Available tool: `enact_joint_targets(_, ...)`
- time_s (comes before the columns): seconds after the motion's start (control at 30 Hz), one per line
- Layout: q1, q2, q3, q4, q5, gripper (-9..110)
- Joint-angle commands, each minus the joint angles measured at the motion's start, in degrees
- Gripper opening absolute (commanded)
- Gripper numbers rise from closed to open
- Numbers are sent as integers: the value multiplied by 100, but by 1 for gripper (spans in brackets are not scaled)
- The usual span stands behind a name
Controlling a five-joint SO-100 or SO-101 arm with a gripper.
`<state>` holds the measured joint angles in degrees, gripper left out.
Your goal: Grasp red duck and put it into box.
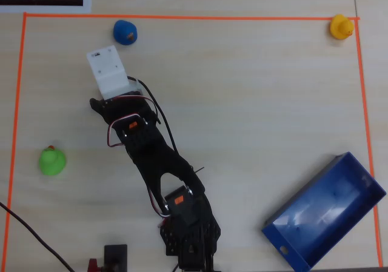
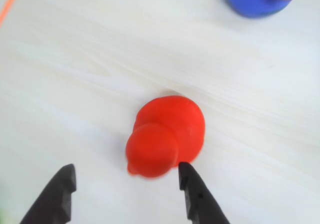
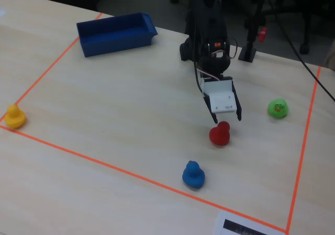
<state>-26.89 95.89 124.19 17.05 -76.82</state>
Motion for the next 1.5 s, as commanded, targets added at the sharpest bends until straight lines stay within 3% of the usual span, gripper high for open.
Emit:
enact_joint_targets(0.0, 88, -501, -703, -105, 132, 29)
enact_joint_targets(0.57, 501, -1213, -1274, 457, 264, 24)
enact_joint_targets(0.7, 527, -1160, -1318, 659, 290, 17)
enact_joint_targets(0.8, 554, -1134, -1433, 817, 281, 5)
enact_joint_targets(1.07, 879, -861, -1881, 1195, 492, 0)
enact_joint_targets(1.27, 2206, -185, -3480, 2725, 738, 0)
enact_joint_targets(1.47, 4605, -97, -5660, 5177, 571, 0)
